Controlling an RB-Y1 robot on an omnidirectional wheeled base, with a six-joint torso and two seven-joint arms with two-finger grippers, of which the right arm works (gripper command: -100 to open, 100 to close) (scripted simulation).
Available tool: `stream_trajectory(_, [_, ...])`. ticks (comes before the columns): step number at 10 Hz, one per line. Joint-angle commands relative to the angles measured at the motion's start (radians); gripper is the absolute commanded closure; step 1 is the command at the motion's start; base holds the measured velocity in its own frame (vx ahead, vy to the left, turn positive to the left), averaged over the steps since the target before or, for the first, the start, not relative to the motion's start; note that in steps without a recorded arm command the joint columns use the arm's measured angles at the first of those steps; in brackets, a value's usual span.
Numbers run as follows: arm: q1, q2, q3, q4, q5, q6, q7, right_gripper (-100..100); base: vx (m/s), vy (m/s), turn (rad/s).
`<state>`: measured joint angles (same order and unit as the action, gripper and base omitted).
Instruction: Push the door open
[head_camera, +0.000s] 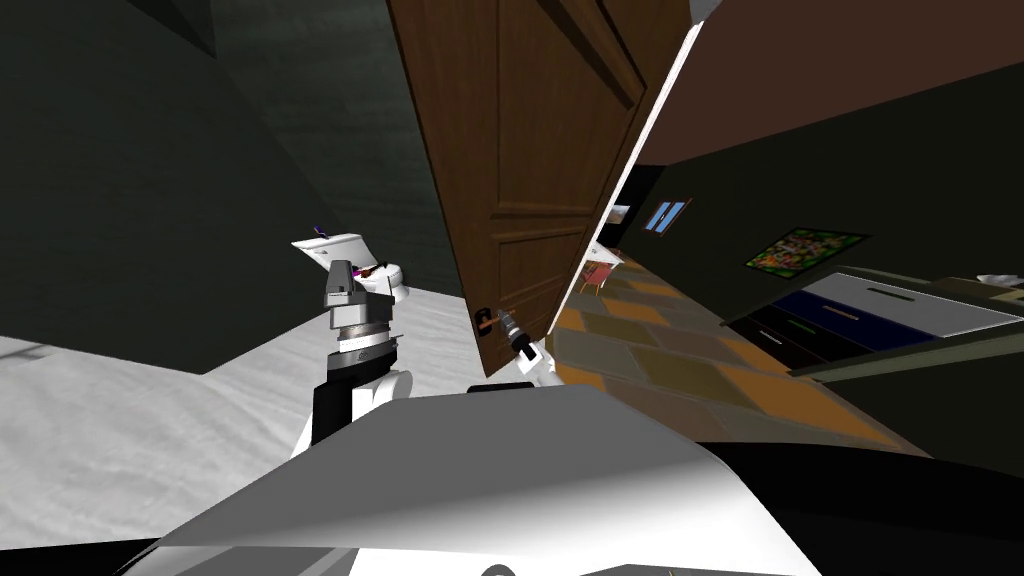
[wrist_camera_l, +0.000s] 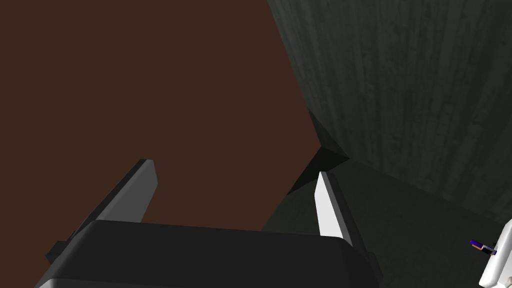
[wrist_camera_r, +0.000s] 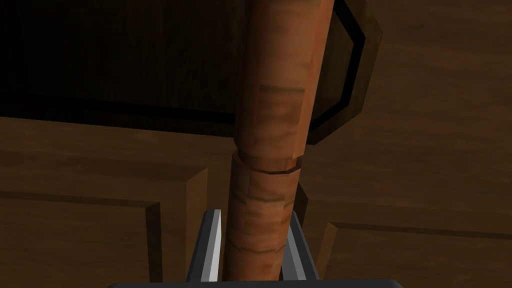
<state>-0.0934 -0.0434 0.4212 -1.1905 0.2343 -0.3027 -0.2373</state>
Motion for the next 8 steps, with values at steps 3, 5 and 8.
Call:
stream_trajectory(3, [-0.006,-0.003,-0.061,-0.005,-0.013,0.014,0.013,100,0.099,0.180,-0.086])
stream_trajectory(5, [-0.011,0.008,-0.092,0.001,-0.020,0.013,0.021,100,0.125,0.193,-0.078])
stream_trajectory(8, [-0.017,0.030,-0.132,0.008,-0.029,0.013,0.031,100,0.105,0.217,-0.099])
